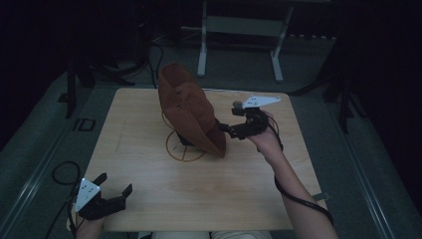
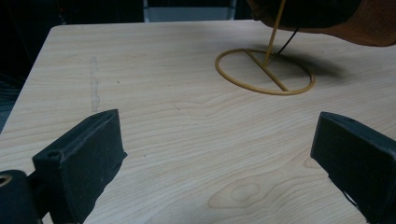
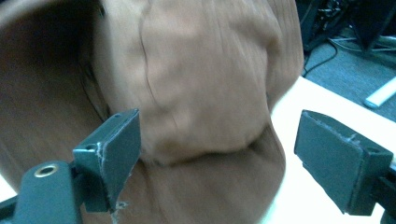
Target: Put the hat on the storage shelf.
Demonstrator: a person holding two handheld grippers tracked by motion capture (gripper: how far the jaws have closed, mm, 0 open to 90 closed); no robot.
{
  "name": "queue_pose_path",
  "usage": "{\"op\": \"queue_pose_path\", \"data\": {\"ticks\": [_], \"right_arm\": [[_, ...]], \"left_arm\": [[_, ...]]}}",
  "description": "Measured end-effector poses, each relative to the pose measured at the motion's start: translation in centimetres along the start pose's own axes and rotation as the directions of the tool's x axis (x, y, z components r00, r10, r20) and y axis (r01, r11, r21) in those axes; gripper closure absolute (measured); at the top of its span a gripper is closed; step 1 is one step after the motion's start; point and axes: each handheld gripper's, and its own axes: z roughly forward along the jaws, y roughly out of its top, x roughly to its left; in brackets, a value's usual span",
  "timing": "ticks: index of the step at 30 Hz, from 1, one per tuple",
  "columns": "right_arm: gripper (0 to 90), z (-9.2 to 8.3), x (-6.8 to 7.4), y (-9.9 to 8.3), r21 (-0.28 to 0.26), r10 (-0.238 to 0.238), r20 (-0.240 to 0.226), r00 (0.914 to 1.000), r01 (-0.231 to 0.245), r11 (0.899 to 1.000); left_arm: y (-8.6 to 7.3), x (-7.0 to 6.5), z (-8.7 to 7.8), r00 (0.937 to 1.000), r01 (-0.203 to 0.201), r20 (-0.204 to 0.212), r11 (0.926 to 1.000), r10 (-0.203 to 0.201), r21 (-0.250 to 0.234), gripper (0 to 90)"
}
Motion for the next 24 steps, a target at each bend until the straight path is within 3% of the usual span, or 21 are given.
{"op": "queue_pose_path", "data": {"ticks": [15,24], "right_arm": [[14.8,-1.8,-1.4,-8.5,0.041,0.068,0.081,0.9944,-0.071,0.997],[14.7,-2.8,-0.9,-12.9,0.079,0.045,0.134,0.9899,-0.056,0.995]], "left_arm": [[-0.1,-0.1,0.3,1.0000,-0.001,0.005,0.9999,0.001,0.013,2.9],[-0.1,-0.1,0.3,1.0000,0.006,0.001,0.9999,-0.006,0.010,2.9]]}}
